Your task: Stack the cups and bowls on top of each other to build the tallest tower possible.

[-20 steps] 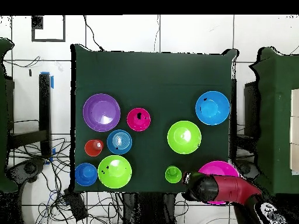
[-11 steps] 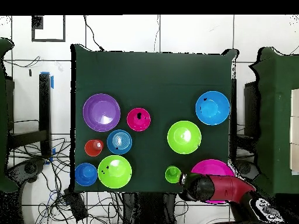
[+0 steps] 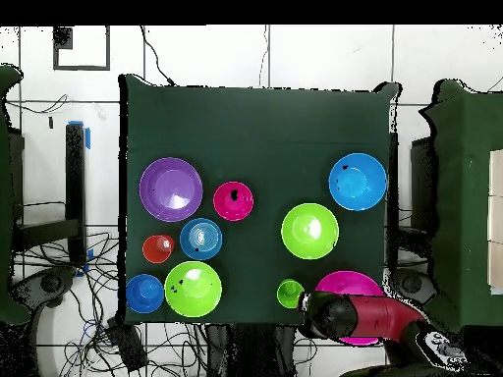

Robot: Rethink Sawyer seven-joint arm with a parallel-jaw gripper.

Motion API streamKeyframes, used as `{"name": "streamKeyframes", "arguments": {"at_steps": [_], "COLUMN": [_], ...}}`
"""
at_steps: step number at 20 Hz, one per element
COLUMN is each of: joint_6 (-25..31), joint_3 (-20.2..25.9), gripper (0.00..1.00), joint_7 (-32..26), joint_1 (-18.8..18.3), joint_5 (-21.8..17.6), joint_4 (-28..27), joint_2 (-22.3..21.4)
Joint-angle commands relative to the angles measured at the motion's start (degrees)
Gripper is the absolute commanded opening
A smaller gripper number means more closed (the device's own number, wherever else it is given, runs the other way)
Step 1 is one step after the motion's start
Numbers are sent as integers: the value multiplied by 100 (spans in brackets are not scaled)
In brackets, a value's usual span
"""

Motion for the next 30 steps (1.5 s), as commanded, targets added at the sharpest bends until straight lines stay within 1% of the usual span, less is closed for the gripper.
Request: {"name": "streamKeyframes", "arguments": {"at_steps": [1,2,4,5,6,7,8,20,27,30], "joint_6": [-386,-394,-646,-772,-743,-474,-360,-200,-46,-20], "joint_3": [476,465,455,451,440,503,542,564,546,551], "gripper": [100,100,100,0,0,0,0,0,0,0], "joint_7": [-150,-153,-86,-52,-54,-207,-261,-308,-305,-290], "joint_1": [40,57,63,66,90,80,54,46,134,145], "joint_5": [-313,-333,-418,-461,-465,-424,-381,-321,-234,-204], "joint_4": [-338,-339,-320,-311,-307,-294,-280,-77,151,223], "joint_2": [72,65,49,41,18,-44,-58,-288,-684,-777]}}
